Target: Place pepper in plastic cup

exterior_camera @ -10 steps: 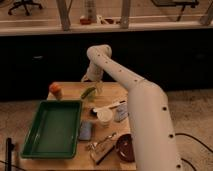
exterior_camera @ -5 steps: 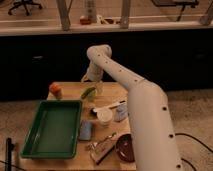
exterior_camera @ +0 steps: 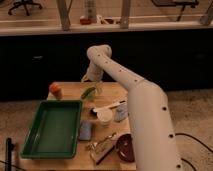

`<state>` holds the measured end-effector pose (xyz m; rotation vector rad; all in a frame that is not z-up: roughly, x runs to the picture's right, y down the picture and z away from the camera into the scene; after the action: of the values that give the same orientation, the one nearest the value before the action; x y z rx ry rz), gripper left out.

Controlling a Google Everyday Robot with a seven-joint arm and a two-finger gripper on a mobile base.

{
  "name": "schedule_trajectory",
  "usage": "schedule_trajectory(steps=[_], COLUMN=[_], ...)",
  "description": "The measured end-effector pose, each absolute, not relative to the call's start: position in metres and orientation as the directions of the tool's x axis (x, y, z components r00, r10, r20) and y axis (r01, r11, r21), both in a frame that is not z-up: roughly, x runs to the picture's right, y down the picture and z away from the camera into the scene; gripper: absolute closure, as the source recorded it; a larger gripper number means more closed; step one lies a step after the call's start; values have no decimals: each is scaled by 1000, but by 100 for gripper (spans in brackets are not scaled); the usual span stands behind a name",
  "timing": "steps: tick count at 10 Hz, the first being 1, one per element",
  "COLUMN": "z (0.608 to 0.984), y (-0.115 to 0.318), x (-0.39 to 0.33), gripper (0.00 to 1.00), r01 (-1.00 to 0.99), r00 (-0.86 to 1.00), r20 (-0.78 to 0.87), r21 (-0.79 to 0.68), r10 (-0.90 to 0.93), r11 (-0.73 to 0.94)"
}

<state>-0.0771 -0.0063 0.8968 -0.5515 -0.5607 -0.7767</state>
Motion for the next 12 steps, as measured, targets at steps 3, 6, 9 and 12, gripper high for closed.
schedule_trajectory(steps=[3,6,9,12], z=[897,897,897,897], y=[-6,-6,-6,-6], x=[-77,-77,-77,-77], gripper=[20,20,20,20], r01=[767,767,767,767], r00=[586,586,586,586], r20=[646,647,646,647], r21=[-249,-249,-249,-250], r10=[-488,-488,-488,-488], r11=[591,591,591,591])
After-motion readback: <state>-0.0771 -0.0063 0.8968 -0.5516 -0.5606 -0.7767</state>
